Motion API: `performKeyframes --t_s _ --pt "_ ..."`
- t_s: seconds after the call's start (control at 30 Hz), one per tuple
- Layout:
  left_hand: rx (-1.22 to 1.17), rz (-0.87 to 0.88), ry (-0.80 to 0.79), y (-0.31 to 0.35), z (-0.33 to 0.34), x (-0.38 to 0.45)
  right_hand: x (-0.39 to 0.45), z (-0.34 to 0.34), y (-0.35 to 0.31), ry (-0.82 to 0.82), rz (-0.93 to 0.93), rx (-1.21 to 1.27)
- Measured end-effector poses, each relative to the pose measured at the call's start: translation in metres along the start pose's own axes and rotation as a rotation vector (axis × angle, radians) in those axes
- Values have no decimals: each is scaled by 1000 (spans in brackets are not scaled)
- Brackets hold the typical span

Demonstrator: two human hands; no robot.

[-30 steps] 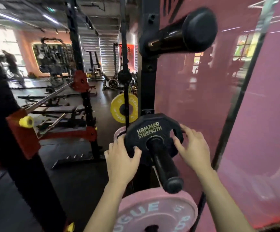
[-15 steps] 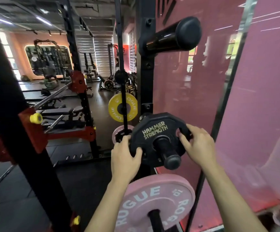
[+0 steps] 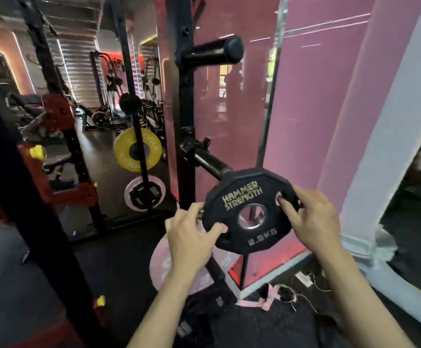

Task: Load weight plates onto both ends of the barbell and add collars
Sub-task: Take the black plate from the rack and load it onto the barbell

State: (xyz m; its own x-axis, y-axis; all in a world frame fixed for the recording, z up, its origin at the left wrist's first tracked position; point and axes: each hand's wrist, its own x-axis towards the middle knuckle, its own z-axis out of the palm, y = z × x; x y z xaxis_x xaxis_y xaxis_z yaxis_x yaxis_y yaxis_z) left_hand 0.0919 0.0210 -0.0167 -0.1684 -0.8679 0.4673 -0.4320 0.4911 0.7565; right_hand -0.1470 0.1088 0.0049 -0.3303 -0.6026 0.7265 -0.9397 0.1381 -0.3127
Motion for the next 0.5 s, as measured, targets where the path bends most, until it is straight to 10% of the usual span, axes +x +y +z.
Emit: performKeyframes --t_s 0.5 --pt "62 103 39 29 -84 -150 -151 -107 -59 13 69 -9"
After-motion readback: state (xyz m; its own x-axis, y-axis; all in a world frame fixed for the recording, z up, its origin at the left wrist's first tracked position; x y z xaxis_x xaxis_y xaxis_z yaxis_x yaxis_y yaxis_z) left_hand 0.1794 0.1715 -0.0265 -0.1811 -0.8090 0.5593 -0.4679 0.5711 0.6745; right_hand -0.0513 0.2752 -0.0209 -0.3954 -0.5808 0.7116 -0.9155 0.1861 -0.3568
